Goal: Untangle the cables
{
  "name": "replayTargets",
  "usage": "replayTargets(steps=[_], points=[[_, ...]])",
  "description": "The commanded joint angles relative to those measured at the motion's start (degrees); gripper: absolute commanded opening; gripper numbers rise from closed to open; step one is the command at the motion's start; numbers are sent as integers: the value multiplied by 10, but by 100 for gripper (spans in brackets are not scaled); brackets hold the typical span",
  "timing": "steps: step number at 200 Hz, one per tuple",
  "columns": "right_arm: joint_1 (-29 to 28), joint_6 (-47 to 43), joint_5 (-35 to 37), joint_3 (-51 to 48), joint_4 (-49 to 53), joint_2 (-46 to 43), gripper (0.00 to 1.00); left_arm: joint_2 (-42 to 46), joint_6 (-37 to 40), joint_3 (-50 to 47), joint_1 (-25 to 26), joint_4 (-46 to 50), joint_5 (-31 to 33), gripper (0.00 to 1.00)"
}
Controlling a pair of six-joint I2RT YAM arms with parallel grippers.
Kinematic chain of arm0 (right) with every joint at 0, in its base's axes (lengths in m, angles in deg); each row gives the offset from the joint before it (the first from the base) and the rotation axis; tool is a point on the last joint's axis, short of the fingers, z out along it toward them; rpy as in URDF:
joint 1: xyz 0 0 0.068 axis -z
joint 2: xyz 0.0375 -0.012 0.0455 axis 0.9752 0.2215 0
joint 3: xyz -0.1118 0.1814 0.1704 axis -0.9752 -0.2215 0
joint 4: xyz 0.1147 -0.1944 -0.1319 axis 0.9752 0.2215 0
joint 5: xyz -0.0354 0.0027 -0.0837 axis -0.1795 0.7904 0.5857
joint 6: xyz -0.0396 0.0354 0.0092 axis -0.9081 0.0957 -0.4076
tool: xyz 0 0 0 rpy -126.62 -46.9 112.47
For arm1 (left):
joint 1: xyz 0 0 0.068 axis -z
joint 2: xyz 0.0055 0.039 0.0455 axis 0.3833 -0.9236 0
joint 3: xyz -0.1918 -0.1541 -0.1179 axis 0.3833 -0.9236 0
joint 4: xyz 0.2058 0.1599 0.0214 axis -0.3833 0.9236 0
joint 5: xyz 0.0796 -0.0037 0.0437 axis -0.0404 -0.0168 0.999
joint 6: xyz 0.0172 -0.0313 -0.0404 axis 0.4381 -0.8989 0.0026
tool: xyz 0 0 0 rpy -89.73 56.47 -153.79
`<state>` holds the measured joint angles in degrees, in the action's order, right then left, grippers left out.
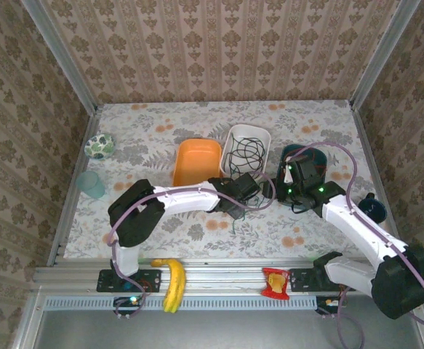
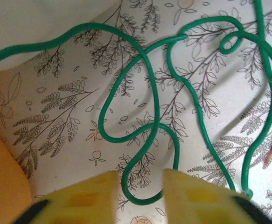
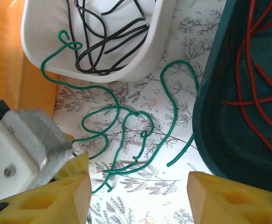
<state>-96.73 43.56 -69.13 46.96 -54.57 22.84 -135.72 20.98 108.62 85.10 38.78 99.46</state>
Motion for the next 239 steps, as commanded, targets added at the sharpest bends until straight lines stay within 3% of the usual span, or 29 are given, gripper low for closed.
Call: replayTargets(steps=[1,28,88,118,139,168,206,239], points=[[4,1,3,-1,19,-16,57,0,5,12,-1,-4,13,12],[6,5,17,-4,23,-23,57,56,23,-14,14,-41,32,0],[7,13,9,-12,-1,-1,57,232,22,-89,22,-98,91,0],[6,21,-1,-11,-12,3,57,322,-23,-180,-20,-214,39,0],[5,19,-5,-12,-13,3,57,359,-76,-225,-53,-252,45,0],[-2,16,-15,-15,-18,6,57,362,-152,-232,-92,-172,136,0],[-23,5,-29,-12,-24,26,57,277,-191,-172,-122,-37,166,0],[-36,-3,-29,-10,-16,38,57,230,-163,-131,-93,-27,194,37]])
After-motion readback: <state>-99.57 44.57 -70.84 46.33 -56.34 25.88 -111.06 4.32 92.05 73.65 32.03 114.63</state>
